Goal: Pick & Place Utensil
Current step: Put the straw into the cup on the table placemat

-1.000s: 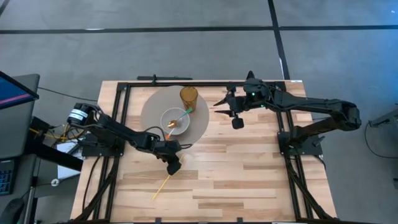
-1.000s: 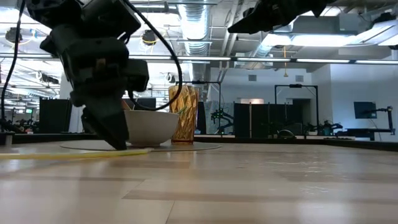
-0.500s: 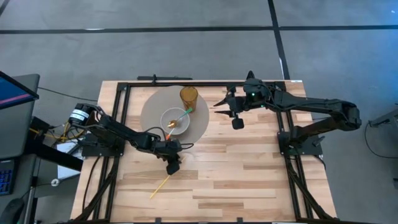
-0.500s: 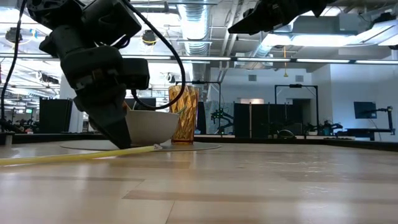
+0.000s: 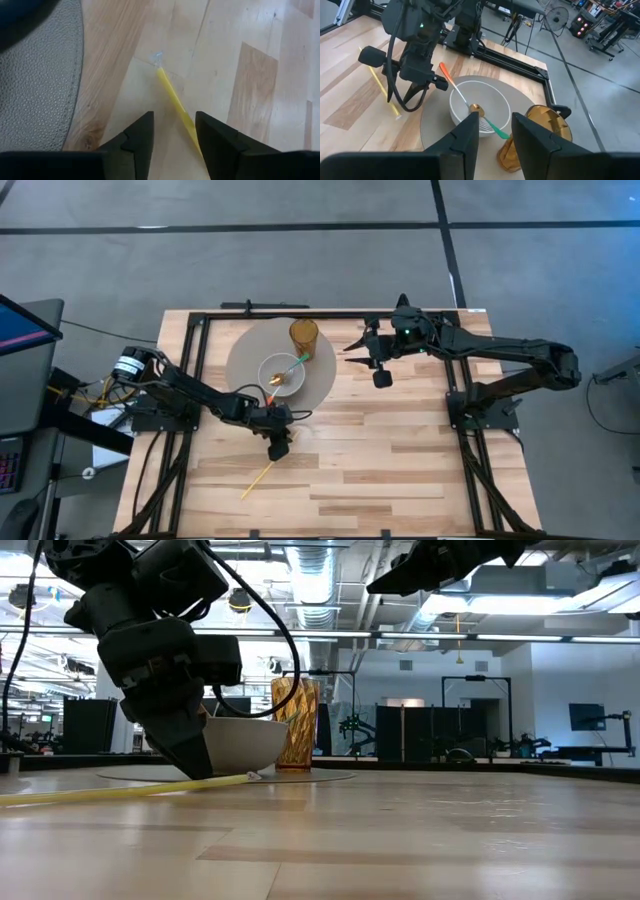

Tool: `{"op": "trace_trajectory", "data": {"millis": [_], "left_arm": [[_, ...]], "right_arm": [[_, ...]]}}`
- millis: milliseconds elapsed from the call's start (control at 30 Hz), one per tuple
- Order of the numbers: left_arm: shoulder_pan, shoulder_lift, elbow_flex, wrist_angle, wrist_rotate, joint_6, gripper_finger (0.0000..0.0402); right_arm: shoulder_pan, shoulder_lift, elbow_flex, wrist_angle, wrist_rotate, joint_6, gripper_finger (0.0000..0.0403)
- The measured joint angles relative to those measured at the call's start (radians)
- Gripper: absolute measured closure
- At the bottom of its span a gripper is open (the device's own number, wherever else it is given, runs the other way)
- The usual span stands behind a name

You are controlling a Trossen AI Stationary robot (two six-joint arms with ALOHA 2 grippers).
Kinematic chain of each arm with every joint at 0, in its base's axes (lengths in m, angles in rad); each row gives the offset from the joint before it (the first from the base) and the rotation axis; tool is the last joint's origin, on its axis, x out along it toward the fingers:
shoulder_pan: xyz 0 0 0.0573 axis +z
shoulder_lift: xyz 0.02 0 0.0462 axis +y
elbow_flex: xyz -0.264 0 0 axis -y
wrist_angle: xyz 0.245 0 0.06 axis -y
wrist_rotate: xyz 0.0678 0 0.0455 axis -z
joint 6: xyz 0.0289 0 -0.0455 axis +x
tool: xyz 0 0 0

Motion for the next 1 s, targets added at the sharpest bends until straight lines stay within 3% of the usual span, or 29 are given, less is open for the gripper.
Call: {"op": "trace_trajectory", "data": {"millis": [267, 433, 533, 733, 1000], "left_arm": [[-0.021, 0.019, 0.002, 0.021, -0.014, 0.027, 0.0248], [-0.022, 0.026, 0.002, 0.023, -0.016, 0.063, 0.0263], [-0.024, 0.032, 0.002, 0.023, -0.020, 0.088, 0.0291], [-0.025, 0.019, 0.002, 0.010, -0.008, 0.100, 0.0389], [-0.057, -0.125, 0.000, 0.008, -0.035, 0.101, 0.0396]], "right_arm": [[0.000, 0.000, 0.000, 0.000, 0.000, 0.008, 0.0294], [0.000, 0.000, 0.000, -0.001, 0.000, 0.097, 0.0294], [0.001, 0.000, 0.000, -0.001, 0.000, 0.139, 0.0294], [0.020, 0.000, 0.000, 0.000, 0.000, 0.211, 0.0294], [0.076, 0.000, 0.000, 0.000, 0.000, 0.210, 0.0294]]}}
